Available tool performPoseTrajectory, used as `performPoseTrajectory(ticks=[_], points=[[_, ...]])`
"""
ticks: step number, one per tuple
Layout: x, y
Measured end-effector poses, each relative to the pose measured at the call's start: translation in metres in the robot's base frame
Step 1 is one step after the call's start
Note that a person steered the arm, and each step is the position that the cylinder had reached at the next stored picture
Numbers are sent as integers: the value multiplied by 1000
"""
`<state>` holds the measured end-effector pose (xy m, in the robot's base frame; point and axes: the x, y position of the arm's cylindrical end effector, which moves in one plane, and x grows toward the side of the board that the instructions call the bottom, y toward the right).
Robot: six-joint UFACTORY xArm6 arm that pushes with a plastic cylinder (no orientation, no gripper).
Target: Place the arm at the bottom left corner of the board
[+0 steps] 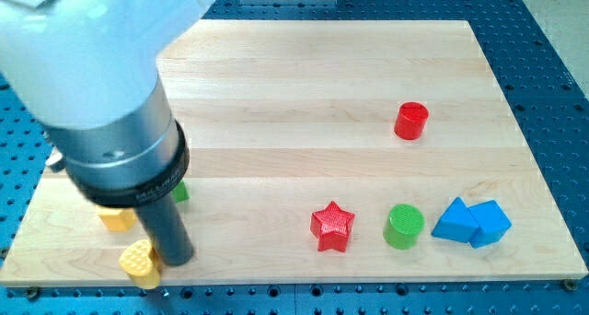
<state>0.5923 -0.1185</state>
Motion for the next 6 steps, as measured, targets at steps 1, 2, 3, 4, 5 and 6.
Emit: performPoseTrajectory(ticks=[1, 2, 3, 4, 5, 6], points=[[-43, 49], [-108, 64], [-159, -38], [-115, -177], [-103, -187], [-31, -186]])
